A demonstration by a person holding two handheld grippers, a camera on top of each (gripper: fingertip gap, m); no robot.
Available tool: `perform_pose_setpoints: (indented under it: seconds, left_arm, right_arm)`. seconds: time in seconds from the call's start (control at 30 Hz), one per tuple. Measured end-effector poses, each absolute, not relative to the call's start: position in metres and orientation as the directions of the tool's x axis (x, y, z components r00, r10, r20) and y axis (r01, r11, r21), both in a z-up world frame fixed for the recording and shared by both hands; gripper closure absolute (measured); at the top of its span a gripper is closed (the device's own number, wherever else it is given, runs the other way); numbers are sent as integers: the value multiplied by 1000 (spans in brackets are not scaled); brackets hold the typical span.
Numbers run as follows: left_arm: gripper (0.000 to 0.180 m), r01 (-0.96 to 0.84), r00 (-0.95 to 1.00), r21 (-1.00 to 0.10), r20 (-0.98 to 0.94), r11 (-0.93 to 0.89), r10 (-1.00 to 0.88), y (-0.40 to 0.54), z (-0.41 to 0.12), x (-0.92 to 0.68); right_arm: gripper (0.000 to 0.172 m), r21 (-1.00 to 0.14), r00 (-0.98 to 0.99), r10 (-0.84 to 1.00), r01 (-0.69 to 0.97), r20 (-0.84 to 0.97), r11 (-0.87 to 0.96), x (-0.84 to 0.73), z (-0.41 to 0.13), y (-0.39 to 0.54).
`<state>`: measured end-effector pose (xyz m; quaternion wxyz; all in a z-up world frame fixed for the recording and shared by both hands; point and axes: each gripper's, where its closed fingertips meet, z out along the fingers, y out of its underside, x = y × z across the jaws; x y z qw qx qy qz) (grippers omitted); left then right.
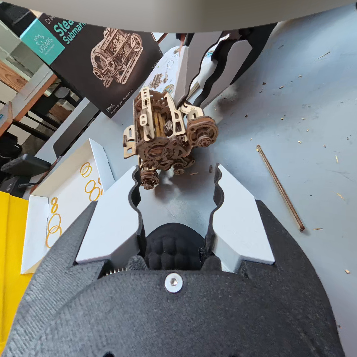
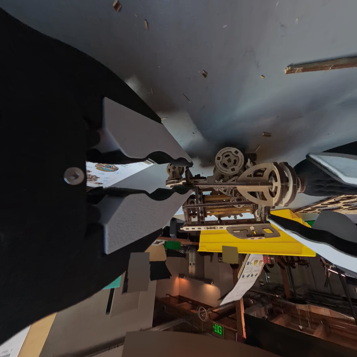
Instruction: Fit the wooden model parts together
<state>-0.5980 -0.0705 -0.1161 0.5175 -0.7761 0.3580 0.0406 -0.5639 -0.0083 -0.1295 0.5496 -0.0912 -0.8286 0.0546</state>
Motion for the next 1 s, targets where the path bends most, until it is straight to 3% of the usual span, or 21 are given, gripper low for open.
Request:
perform_pose_setpoints:
  seconds: [0.27, 0.47, 0.6, 0.8, 1.0]
  left_arm:
    - [116, -477, 829, -850, -351, -223, -436, -67, -105, -597]
    - [119, -343, 886, -906, -223, -249, -407, -58, -96, -607]
    - [100, -306, 882, -910, -161, -281, -442, -50, -92, -612]
    - [97, -453, 792, -854, -254, -256, -555, -46, -107, -610]
    - [92, -503, 709, -836, -254, -219, -657, -31, -111, -605]
  right_arm:
    - [154, -482, -573, 559, 299, 599, 824, -574, -115, -8]
    - [153, -530, -625, 625, 368, 468, 764, -575, -112, 0]
    - [153, -463, -662, 521, 283, 539, 840, -572, -115, 3]
    - [152, -332, -619, 377, 193, 689, 923, -559, -126, 14]
    - [139, -369, -437, 436, 233, 786, 899, -547, -107, 27]
